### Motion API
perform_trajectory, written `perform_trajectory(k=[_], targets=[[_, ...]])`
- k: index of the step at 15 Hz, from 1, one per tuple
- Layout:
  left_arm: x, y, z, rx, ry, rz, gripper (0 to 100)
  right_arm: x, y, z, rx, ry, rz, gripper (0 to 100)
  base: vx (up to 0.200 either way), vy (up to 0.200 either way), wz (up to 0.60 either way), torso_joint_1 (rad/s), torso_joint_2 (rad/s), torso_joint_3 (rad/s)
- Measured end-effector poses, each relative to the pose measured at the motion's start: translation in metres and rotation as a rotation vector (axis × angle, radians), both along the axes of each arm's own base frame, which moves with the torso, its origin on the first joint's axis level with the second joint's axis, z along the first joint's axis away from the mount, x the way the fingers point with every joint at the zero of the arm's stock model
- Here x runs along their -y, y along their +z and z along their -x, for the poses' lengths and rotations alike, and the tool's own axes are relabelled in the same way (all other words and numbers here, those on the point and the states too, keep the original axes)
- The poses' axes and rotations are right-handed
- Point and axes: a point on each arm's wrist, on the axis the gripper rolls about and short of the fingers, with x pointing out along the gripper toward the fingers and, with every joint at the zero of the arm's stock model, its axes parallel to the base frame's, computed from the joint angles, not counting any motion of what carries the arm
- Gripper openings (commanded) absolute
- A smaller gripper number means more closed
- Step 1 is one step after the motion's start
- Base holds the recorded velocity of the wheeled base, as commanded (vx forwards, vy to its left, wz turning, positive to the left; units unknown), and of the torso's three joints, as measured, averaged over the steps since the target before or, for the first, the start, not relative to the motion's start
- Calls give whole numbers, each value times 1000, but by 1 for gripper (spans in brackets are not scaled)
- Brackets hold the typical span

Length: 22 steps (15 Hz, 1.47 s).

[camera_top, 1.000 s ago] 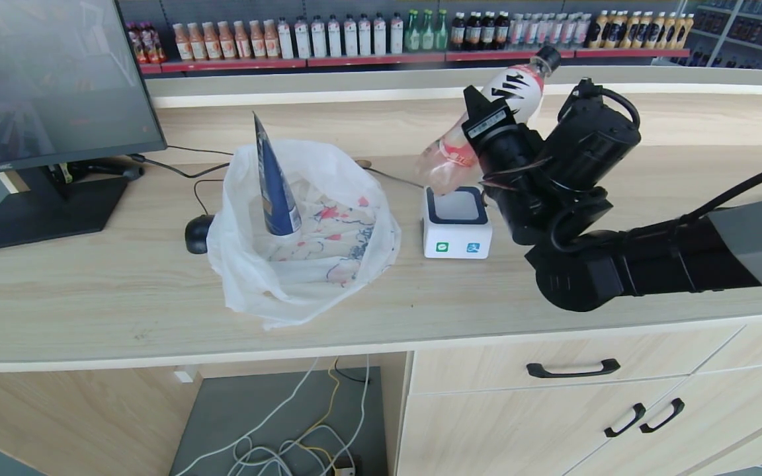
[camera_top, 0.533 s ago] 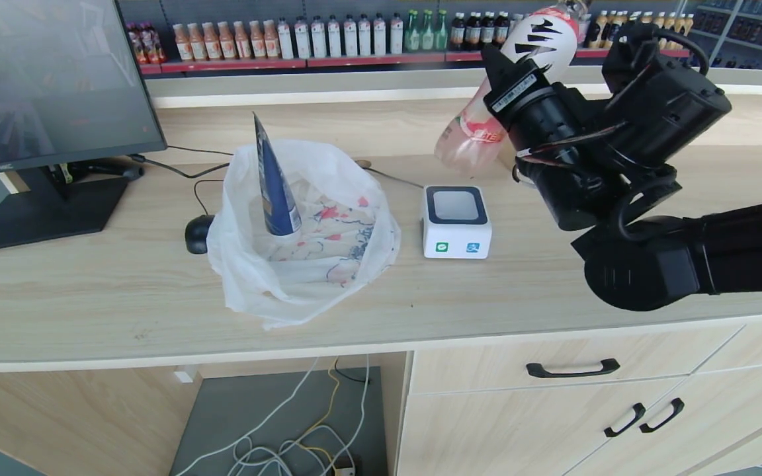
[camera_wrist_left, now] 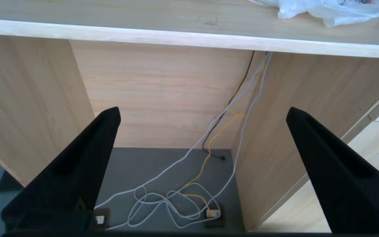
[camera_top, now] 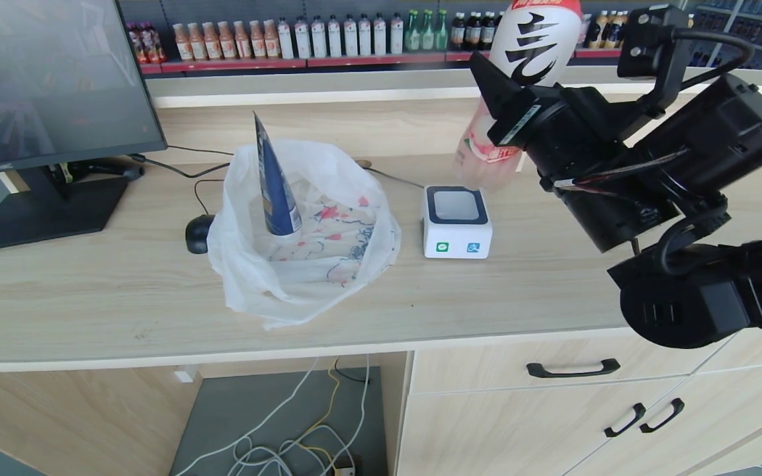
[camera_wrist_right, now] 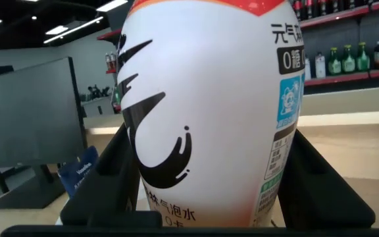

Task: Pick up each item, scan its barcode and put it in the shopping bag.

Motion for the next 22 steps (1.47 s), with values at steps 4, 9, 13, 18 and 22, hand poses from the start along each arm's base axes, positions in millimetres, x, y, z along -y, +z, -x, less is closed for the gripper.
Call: perform_trajectory(k=[4, 9, 13, 18, 22], targets=[[0, 0, 0, 0, 0, -1, 100, 4, -17, 11, 57, -1, 107, 0, 0, 0, 0, 0, 0, 0], [0, 0, 0, 0, 0, -1, 100, 10, -37, 21, 71, -14, 160, 0, 0, 0, 0, 0, 0, 0], [0, 0, 0, 0, 0, -4, 100, 10, -41, 15, 20, -32, 85, 0, 0, 0, 0, 0, 0, 0], [0, 0, 0, -1, 0, 0, 100, 10, -35, 13, 46, -53, 80, 0, 0, 120, 0, -1, 0, 0], [0, 0, 0, 0, 1, 1, 100, 11, -32, 12, 53, -55, 72, 0, 0, 200, 0, 4, 2, 2]])
